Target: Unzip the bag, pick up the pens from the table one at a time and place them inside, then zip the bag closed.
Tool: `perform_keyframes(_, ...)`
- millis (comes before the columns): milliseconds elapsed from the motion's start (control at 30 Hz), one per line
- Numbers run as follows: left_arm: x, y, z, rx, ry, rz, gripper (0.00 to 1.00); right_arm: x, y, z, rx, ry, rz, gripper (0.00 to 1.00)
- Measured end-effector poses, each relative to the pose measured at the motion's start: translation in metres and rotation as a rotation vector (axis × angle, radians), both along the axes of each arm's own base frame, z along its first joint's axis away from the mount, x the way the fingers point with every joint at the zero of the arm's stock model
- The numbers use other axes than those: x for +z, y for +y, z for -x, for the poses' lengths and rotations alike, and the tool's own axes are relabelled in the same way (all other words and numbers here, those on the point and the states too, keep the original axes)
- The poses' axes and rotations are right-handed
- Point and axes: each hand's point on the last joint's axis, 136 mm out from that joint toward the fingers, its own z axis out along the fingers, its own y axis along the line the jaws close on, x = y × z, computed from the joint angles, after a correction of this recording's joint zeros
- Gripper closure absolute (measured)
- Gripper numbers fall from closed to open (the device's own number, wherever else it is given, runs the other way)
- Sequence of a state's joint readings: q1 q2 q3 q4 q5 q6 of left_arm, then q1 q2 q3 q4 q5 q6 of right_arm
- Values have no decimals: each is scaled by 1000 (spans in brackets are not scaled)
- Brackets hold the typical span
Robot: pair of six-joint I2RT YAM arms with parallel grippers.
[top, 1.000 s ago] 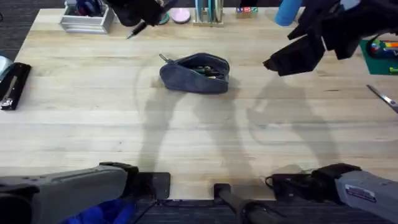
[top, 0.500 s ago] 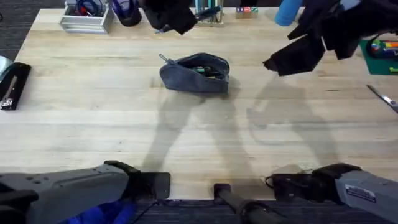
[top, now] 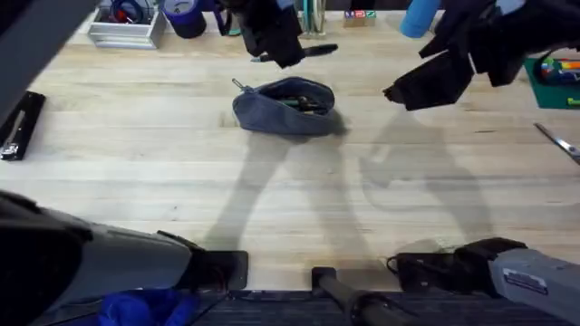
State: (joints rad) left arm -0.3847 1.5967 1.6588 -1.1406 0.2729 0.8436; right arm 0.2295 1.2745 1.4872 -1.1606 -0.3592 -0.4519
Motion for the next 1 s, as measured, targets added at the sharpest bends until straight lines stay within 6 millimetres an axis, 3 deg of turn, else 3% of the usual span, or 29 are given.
perform_keyframes(367,-41,-6,-6,-27,113,-36,959,0,0,0,0,0,0,4)
perform_keyframes(1000,-92,-9,-13,-37,240,-86,959,0,0,0,0,0,0,3)
